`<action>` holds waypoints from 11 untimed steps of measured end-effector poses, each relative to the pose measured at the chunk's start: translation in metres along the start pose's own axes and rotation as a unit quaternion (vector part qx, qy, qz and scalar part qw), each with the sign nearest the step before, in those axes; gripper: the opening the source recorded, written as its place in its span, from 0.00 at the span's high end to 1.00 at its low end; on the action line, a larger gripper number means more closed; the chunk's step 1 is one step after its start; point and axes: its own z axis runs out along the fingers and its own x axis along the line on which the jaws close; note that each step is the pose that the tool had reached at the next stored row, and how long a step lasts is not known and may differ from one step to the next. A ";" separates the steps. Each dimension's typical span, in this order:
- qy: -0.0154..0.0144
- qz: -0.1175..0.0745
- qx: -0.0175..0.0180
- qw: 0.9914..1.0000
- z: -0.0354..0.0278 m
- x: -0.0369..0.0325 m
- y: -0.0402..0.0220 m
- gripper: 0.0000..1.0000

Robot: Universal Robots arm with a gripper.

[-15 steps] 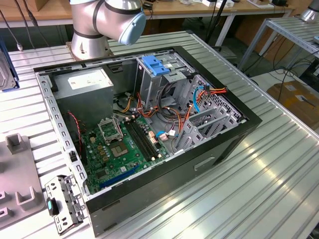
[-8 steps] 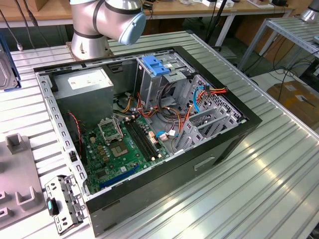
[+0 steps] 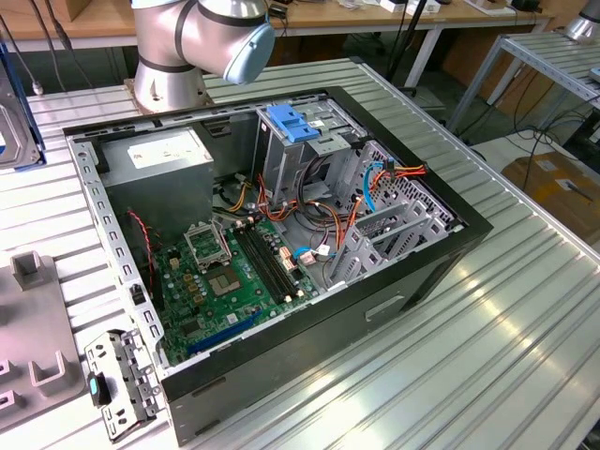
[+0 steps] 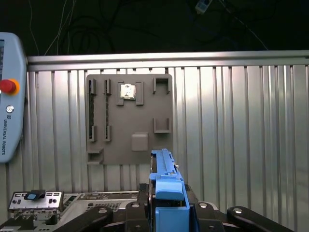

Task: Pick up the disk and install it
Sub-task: 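Pick up the disk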

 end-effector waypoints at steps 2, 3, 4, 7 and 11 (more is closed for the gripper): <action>0.000 0.000 0.000 1.000 0.0000 0.0000 -0.0016 0.63; 0.000 0.000 0.000 1.000 0.0000 -0.0001 -0.0024 0.63; 0.000 0.000 0.000 1.000 -0.0001 -0.0001 -0.0031 0.63; 0.000 0.000 0.000 1.000 -0.0001 -0.0002 -0.0061 0.63; 0.000 0.000 0.000 1.000 -0.0001 -0.0004 -0.0115 0.63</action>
